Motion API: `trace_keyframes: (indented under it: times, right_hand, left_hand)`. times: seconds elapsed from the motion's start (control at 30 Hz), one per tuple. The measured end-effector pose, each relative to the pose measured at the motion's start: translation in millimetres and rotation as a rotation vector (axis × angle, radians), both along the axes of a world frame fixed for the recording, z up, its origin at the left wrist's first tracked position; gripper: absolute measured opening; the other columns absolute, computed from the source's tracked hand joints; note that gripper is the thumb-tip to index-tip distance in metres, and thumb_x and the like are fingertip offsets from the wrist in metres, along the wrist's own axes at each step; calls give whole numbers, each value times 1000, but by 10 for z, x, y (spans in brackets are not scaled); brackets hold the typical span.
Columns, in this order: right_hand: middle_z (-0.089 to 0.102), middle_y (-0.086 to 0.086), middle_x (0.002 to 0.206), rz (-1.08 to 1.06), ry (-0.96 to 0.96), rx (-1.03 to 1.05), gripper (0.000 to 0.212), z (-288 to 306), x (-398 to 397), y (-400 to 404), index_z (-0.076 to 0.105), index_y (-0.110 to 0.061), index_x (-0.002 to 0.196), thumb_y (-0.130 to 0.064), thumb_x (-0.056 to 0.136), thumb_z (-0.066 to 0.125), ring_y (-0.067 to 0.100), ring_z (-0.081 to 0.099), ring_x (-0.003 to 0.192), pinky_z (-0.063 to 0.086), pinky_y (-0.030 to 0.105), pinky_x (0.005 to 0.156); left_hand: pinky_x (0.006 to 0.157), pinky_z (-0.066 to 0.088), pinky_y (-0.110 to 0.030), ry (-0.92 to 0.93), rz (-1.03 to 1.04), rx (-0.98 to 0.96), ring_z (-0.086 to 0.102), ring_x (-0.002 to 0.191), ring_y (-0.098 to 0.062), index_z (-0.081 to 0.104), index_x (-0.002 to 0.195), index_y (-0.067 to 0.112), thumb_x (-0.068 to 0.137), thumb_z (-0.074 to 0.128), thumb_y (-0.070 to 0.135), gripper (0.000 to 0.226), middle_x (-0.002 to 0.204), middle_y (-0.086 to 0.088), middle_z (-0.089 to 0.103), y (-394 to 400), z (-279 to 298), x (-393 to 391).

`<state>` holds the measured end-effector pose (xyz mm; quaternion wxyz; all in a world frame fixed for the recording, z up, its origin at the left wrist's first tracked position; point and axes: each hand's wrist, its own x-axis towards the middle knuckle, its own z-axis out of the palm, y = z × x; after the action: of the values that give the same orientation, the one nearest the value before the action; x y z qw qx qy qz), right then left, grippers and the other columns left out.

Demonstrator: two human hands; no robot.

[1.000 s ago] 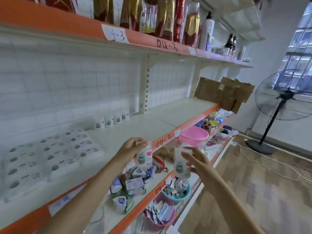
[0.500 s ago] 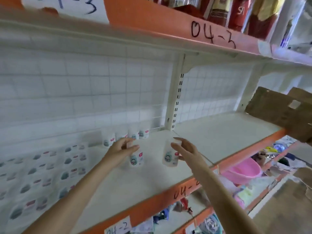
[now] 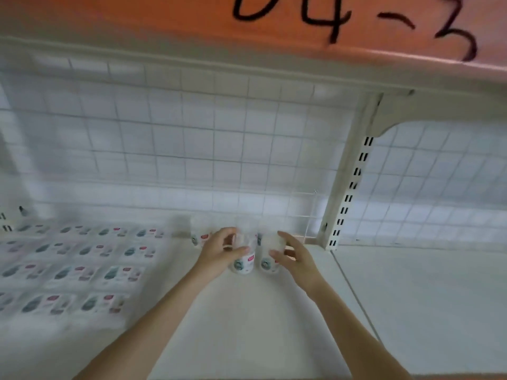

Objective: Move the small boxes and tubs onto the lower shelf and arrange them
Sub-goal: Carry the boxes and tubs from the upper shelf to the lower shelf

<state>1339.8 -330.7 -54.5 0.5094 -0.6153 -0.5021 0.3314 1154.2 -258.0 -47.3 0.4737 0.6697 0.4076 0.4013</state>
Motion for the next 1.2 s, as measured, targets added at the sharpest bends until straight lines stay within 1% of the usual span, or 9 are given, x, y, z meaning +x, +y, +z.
trace_keyframes:
  times: [0.17, 0.27, 0.33, 0.57, 0.7, 0.8, 0.9, 1.07, 1.2]
  right_hand:
    - [58, -8, 107, 10, -6, 94, 47, -15, 38, 48, 49, -26, 123, -19, 81, 70, 6, 59, 90, 48, 10, 67]
    - [60, -8, 107, 1, 21, 124, 47, -40, 56, 68, 49, -23, 122, -19, 80, 71, 10, 61, 94, 49, 13, 72]
    - [62, -5, 107, -4, 57, 129, 43, -61, 76, 83, 51, -19, 119, -17, 81, 71, 15, 61, 98, 50, 17, 77]
    - [60, -14, 107, -23, 50, 159, 40, -93, 65, 81, 53, -19, 121, -18, 83, 67, 11, 61, 99, 50, 16, 75]
    - [60, -7, 109, -61, 38, 171, 40, -108, 41, 86, 53, -19, 119, -19, 83, 68, 13, 60, 99, 50, 15, 74]
    - [60, -8, 111, -67, 30, 174, 39, -118, 53, 71, 53, -20, 118, -21, 82, 69, 12, 60, 101, 50, 20, 79]
    - [60, -10, 111, -66, 26, 175, 40, -108, 51, 62, 53, -20, 119, -21, 83, 68, 12, 59, 101, 49, 19, 78]
    - [59, -9, 113, -72, 17, 159, 42, -116, 41, 62, 52, -20, 122, -23, 83, 68, 14, 59, 103, 49, 18, 78]
    - [55, -7, 119, -72, 11, 136, 50, -111, 29, 52, 46, -22, 127, -25, 82, 68, 15, 57, 107, 50, 22, 80]
  left_hand:
    - [81, 46, -24, -23, 133, 25, 58, 92, -14, 55, 95, 26, 39, 70, 54, 64, 100, 0, 58, -30, -50, 138]
    - [84, 47, -26, -15, 163, 43, 57, 95, -12, 55, 102, 20, 44, 74, 49, 68, 97, 9, 55, -84, -45, 204]
    - [87, 47, -27, -15, 181, 40, 57, 97, -11, 54, 105, 19, 52, 74, 39, 60, 98, 12, 56, -106, -55, 226]
    - [74, 42, -7, -33, 183, 63, 54, 93, 4, 56, 106, 19, 69, 81, 19, 45, 101, 10, 59, -85, -124, 240]
    - [82, 46, -19, -56, 183, 72, 58, 96, -9, 57, 104, 17, 69, 81, 18, 43, 103, 4, 61, -73, -130, 258]
    - [89, 46, -27, -59, 180, 73, 57, 100, -11, 56, 105, 19, 60, 76, 35, 53, 107, 2, 60, -80, -143, 281]
    - [92, 46, -31, -63, 187, 81, 56, 103, -14, 55, 107, 19, 57, 73, 38, 56, 111, 0, 60, -75, -154, 281]
    - [92, 45, -29, -50, 164, 89, 56, 105, -13, 55, 109, 20, 58, 73, 40, 57, 112, 2, 59, -64, -152, 261]
    - [83, 43, -17, -51, 153, 99, 55, 106, -16, 54, 114, 12, 70, 80, 22, 52, 113, -2, 58, -65, -147, 271]
